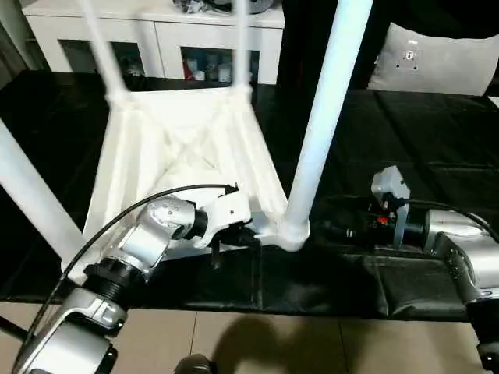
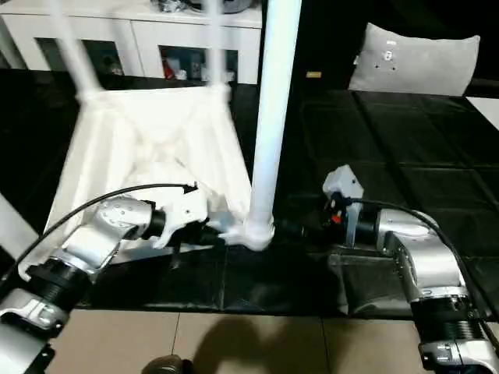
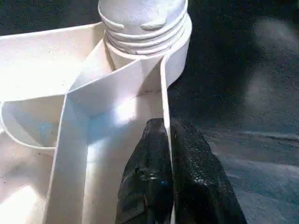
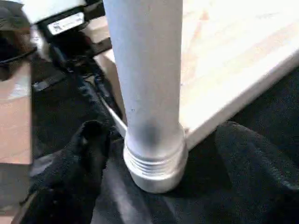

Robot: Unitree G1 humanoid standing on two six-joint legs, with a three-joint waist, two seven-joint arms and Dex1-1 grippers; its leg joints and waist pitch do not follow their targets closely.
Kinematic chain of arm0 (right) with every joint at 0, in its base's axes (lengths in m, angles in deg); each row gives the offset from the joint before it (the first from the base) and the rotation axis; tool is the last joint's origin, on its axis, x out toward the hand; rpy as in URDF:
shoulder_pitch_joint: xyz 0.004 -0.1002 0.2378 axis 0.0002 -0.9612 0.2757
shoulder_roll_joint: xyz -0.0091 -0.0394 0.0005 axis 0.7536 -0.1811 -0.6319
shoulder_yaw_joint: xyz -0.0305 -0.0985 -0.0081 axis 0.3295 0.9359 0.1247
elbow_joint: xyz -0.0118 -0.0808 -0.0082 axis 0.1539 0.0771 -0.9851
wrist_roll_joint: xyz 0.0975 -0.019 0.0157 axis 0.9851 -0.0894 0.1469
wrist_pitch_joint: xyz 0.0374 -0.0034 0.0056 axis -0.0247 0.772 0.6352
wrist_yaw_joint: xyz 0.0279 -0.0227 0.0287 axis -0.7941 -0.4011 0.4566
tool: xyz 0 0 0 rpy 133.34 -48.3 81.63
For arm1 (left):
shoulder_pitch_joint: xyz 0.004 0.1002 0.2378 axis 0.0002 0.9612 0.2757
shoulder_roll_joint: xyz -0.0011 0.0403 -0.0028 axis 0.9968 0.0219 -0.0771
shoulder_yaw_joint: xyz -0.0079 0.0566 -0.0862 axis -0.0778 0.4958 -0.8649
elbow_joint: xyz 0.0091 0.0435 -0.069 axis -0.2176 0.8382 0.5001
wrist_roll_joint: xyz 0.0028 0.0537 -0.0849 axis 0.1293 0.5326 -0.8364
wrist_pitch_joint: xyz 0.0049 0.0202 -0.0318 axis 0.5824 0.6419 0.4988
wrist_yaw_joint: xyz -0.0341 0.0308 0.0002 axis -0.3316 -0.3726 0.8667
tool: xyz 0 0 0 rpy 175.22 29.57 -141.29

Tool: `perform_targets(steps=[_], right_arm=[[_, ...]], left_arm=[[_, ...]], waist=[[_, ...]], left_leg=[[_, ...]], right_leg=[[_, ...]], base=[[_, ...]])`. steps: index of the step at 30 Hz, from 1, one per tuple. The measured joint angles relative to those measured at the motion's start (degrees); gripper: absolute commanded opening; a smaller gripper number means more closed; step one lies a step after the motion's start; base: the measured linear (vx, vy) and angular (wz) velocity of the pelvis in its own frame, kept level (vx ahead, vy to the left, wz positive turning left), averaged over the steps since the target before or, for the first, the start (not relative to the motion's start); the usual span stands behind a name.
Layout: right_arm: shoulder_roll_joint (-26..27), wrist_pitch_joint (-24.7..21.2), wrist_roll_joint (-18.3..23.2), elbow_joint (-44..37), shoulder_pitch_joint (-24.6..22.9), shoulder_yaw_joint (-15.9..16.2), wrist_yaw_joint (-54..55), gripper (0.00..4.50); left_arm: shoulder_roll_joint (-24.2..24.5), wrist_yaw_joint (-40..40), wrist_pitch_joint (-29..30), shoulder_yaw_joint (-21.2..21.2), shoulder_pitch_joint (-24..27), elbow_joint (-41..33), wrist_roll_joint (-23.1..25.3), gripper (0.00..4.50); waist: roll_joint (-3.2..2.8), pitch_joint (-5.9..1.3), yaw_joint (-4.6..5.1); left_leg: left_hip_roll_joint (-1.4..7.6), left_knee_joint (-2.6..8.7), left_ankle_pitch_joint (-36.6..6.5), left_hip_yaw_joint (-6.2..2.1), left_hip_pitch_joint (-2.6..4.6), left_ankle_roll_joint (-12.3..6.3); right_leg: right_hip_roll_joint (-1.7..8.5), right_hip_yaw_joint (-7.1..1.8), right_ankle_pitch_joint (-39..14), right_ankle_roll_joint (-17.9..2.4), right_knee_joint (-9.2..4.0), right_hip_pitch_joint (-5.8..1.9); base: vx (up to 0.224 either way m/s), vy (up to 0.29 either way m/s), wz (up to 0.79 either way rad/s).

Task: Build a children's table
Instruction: Rotate leg to tighten

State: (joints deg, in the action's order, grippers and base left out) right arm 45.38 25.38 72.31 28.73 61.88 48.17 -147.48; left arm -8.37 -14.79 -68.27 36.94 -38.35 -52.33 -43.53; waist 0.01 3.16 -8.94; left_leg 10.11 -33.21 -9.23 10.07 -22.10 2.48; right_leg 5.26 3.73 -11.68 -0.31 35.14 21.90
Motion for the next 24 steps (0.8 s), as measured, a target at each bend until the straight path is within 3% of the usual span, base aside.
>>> perform_targets(steps=[3, 5, 8, 10, 24], right_arm=[[0.9, 0.7, -0.9, 1.1, 1.2, 1.8, -0.5, 4.18], [1.0, 0.3, -0.6, 1.2, 1.7, 2.7, -2.2, 3.88], [1.2, -0.4, 0.6, 1.3, 2.1, 3.7, -4.8, 3.80], [1.2, -0.8, 0.9, 1.7, 2.1, 4.0, -5.8, 3.44], [0.7, -3.5, 2.6, 2.3, 2.3, 5.4, -9.0, 2.31]], left_arm=[[0.8, 2.9, -1.7, 1.2, 0.0, -0.5, -0.3, 0.00], [0.9, 4.3, -2.4, 1.9, 0.0, -0.9, -0.4, 0.00], [0.9, 5.4, -3.6, 2.5, 0.0, -1.0, -0.4, 0.00], [0.8, 5.7, -4.0, 2.6, 0.0, -1.0, -0.4, 0.00], [0.5, 5.7, -5.2, 2.6, -0.2, -0.2, -0.4, 0.00]], waist=[[0.00, 0.00, -0.11], [0.01, 0.00, -0.48], [0.01, 0.00, -0.71], [0.01, 0.00, -0.70], [0.01, 0.00, -0.76]], left_leg=[[0.00, 0.00, 0.0, 0.00, -0.01, 0.01], [0.00, -0.01, 0.0, 0.00, -0.01, 0.00], [0.00, -0.04, 0.0, 0.01, -0.03, -0.01], [0.00, -0.04, 0.0, 0.01, -0.03, -0.01], [0.00, -0.10, 0.0, 0.01, -0.02, -0.01]], right_leg=[[0.01, 0.00, 0.0, 0.0, 0.02, 0.01], [0.01, 0.00, 0.0, 0.0, 0.01, 0.00], [0.02, 0.00, 0.0, 0.0, 0.01, 0.00], [0.02, 0.00, 0.0, 0.0, 0.01, 0.00], [0.02, 0.00, 0.0, 0.0, 0.09, 0.02]], base=[[0.000, 0.000, 0.00], [0.000, 0.000, 0.00], [0.000, 0.000, 0.00], [0.000, 0.000, 0.00], [0.000, 0.000, 0.00]])
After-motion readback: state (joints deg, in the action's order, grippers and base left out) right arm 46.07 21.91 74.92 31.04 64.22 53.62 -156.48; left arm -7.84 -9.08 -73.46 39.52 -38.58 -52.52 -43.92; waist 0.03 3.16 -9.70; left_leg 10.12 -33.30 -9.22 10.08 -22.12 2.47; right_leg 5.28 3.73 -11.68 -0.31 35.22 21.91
